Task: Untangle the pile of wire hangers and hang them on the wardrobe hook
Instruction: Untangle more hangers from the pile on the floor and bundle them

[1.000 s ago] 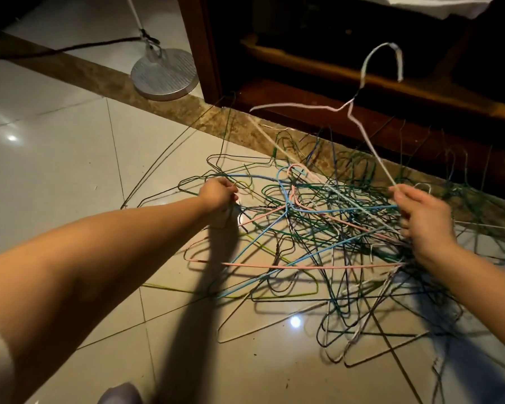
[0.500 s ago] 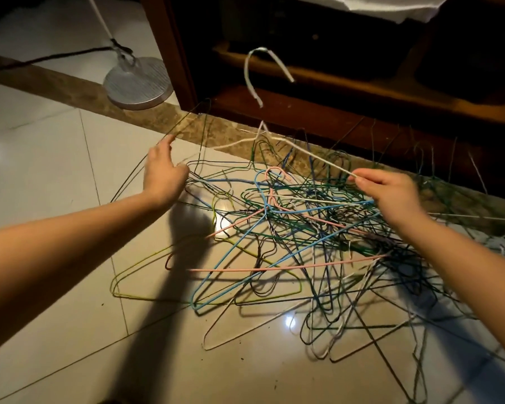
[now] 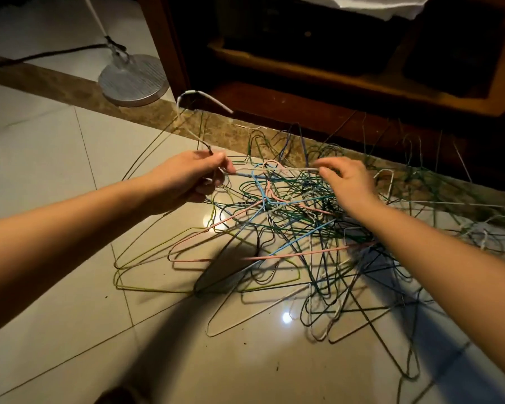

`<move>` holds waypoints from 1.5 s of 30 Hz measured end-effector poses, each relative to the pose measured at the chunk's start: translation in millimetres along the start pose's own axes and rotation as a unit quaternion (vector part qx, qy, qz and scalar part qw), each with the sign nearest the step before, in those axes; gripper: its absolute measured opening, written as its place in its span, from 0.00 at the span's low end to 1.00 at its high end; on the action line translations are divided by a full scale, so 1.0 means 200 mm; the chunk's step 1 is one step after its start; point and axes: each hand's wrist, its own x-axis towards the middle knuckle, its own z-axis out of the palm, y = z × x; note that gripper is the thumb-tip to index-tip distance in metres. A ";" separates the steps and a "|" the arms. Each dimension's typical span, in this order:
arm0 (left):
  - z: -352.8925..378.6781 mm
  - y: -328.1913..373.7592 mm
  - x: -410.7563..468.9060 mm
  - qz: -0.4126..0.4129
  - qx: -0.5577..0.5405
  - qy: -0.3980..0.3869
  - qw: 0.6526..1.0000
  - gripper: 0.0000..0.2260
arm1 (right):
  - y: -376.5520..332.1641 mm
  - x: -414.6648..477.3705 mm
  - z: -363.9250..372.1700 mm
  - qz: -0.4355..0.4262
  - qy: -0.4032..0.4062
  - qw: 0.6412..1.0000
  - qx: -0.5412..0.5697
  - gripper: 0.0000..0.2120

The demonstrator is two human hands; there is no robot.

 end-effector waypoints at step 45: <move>0.08 -0.43 0.14 0.136 0.182 0.245 0.943 0.05 | -0.32 -0.15 0.61 0.319 0.068 0.919 0.222 0.09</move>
